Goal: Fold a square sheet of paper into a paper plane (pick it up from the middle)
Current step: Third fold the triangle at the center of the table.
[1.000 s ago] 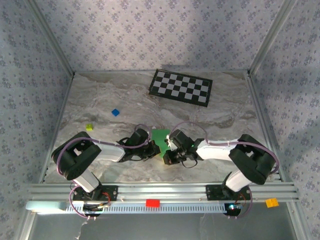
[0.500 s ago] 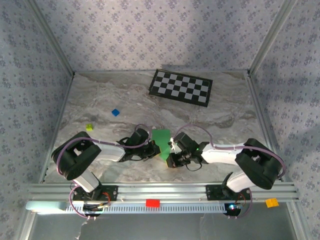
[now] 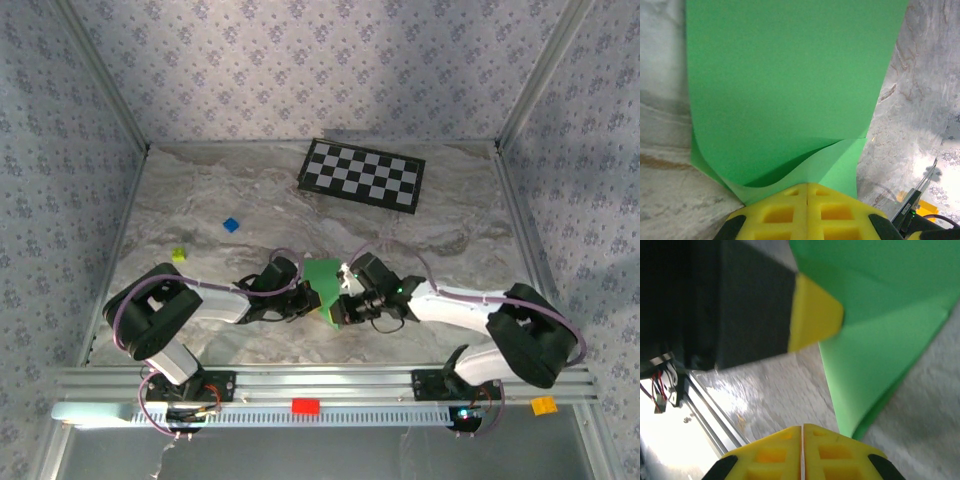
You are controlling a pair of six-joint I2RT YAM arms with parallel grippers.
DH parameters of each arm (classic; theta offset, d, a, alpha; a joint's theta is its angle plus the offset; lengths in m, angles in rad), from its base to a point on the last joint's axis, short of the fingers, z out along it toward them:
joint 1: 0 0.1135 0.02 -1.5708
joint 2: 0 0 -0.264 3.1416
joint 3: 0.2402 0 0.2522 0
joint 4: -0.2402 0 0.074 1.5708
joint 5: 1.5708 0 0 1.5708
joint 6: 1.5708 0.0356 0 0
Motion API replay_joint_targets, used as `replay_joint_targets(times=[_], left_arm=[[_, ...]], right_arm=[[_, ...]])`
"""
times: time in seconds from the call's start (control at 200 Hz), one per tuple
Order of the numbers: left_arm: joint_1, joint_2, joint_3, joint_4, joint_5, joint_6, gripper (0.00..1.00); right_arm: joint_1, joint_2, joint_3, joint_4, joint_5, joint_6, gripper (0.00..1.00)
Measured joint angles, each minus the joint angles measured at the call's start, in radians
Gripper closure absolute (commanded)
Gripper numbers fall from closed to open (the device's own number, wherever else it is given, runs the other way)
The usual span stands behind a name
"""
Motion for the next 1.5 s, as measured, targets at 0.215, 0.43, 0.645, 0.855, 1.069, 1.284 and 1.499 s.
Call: replay_joint_targets(times=[0.215,0.43,0.645,0.855,1.069,1.284,1.499], left_arm=[[0.0,0.0,0.0,0.0,0.0,0.0,1.0],[0.0,0.0,0.001,0.0,0.0,0.008,1.0],[0.0,-0.008,0.037,-0.051,-0.014,0.055,0.9],[-0.011,-0.079,0.072,-0.103,-0.035,0.079,1.0],[-0.058,-0.049,0.073,-0.127,-0.038,0.075,1.0],[-0.058,0.003,0.082,-0.148,-0.042,0.076,1.0],[-0.037,0.003,0.082,-0.151,-0.037,0.08,1.0]], right_arm=[[-0.005,0.143,0.068,0.021,-0.006,0.019,0.9],[-0.025,0.181,0.023,0.064,-0.018,0.054,0.93],[-0.037,0.169,-0.023,0.141,-0.04,0.082,0.94],[-0.039,0.169,-0.024,0.142,-0.04,0.087,0.96],[-0.04,0.168,-0.024,0.141,-0.039,0.091,0.98],[-0.042,0.163,-0.03,0.143,-0.036,0.095,0.98],[-0.042,0.158,-0.039,0.153,-0.034,0.096,0.99]])
